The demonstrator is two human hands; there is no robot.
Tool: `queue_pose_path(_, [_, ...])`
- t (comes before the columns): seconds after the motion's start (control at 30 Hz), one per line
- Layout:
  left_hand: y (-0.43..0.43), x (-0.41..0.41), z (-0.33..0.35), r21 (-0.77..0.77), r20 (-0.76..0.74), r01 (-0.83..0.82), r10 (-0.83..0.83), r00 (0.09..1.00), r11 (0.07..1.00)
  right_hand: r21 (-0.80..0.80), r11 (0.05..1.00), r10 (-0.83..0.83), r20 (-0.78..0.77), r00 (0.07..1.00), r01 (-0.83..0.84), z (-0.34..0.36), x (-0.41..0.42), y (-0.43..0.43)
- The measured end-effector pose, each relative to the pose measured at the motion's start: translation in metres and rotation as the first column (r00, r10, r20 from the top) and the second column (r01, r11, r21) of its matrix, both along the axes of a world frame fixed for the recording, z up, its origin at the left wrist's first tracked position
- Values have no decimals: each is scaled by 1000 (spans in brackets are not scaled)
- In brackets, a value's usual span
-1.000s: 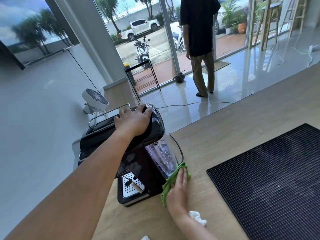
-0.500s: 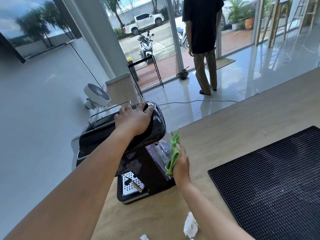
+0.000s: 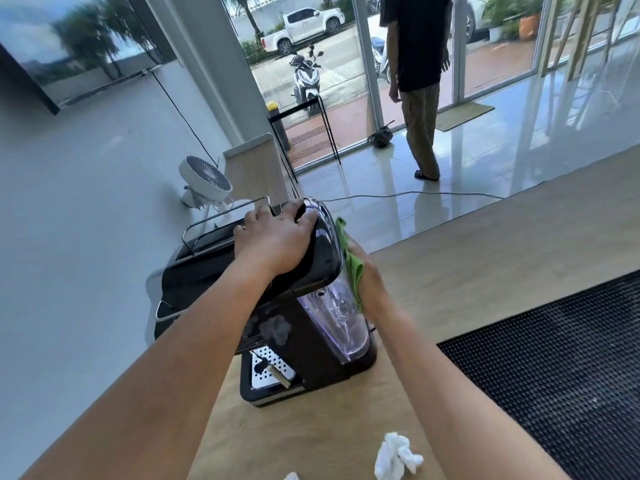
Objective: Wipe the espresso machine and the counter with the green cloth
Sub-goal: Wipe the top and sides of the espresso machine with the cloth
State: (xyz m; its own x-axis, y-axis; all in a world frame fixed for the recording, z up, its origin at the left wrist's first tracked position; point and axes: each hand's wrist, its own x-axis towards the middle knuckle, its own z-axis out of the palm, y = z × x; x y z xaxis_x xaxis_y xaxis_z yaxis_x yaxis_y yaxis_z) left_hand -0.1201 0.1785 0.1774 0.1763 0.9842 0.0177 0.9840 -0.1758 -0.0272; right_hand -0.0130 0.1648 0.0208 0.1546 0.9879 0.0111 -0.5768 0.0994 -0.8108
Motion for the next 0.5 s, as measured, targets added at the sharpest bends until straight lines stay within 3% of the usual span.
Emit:
queue_pose_path(0.1, [1, 0, 0, -2, 3, -2, 2, 1000, 1000, -252, 967, 44, 65, 997, -26, -48, -8, -9])
queue_pose_path(0.17, [0, 0, 0, 0, -2, 1, -1, 1000, 1000, -366, 931, 17, 10, 1000, -12, -64, -18, -32])
queue_pose_path(0.23, [0, 0, -1, 2, 1, 3, -3, 1000, 1000, -312, 947, -83, 4, 997, 80, -53, -29, -54])
queue_pose_path(0.3, [1, 1, 0, 13, 5, 5, -5, 1000, 1000, -156, 977, -143, 12, 990, 143, -19, -26, -53])
queue_pose_path(0.4, [0, 2, -1, 4, -3, -1, 1, 1000, 1000, 72, 995, -68, 18, 998, 67, 27, -8, -18])
queue_pose_path(0.5, [-1, 1, -1, 6, -18, -4, 4, 1000, 1000, -14, 998, 56, -53, 997, -57, 23, 4, 21])
